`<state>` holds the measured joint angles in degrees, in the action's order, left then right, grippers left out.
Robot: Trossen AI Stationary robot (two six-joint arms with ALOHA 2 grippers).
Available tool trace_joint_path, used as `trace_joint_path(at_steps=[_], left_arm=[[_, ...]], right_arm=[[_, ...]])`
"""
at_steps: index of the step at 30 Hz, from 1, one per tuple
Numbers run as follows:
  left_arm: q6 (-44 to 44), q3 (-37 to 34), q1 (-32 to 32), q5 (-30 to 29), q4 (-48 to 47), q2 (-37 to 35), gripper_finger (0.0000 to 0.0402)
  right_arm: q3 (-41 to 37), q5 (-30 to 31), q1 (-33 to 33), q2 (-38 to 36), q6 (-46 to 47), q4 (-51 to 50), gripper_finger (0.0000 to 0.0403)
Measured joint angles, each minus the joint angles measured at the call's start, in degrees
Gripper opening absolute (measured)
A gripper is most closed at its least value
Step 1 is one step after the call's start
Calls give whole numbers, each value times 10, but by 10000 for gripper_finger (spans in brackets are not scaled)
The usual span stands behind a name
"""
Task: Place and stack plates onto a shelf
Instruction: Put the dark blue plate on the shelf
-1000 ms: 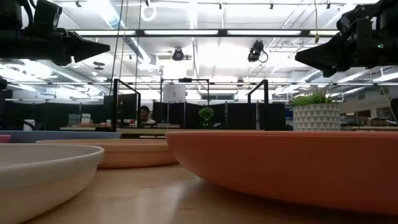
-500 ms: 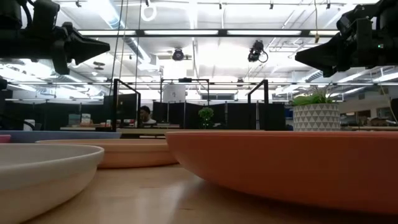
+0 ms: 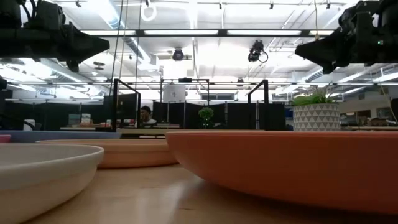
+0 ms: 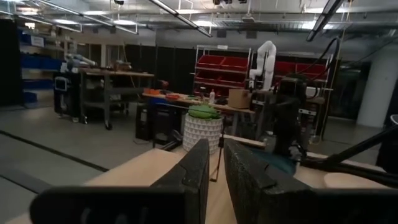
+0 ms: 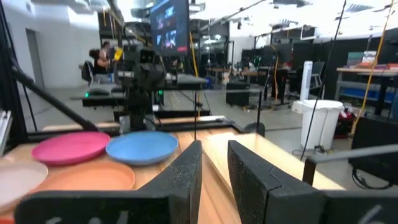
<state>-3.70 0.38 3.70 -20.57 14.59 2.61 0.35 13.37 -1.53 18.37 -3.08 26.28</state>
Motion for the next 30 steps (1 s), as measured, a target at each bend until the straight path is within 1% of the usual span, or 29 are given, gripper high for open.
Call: trace_joint_path(at_steps=[3, 7, 9, 10, 11, 14, 15, 18, 22, 25, 27, 30], left_arm=[[-19, 0, 0, -1, 3, 0, 55], [-35, 0, 0, -2, 3, 0, 55], [-78, 0, -1, 3, 3, 0, 55], [-95, 0, -1, 14, 2, 0, 55], [-93, 1, -1, 33, 4, 0, 55], [-66, 17, 0, 108, -13, 4, 55], [-63, 25, 0, 120, -16, 5, 55], [-64, 40, -1, 121, -17, 13, 55], [-58, 76, -1, 118, -51, 42, 55], [-61, 104, -1, 118, -88, 71, 58], [-62, 121, -2, 118, -108, 92, 68], [-68, 132, -7, 118, -118, 121, 98]], right_arm=[[0, -3, 1, -1, 26, 30, 84], [0, -14, 0, 0, 44, 28, 84], [0, -13, 0, 0, 70, 28, 84], [0, -11, 0, 0, 86, 30, 84], [0, -7, -1, 1, 93, 36, 84], [0, 0, -5, 14, 100, 56, 84], [2, -7, -6, 19, 98, 56, 84], [26, -12, -6, 50, 95, 48, 84], [85, -12, -6, 120, 88, -9, 84], [137, -12, -6, 181, 44, -44, 84], [167, -12, -6, 217, 16, -61, 84], [203, -12, -6, 265, -11, -70, 84]])
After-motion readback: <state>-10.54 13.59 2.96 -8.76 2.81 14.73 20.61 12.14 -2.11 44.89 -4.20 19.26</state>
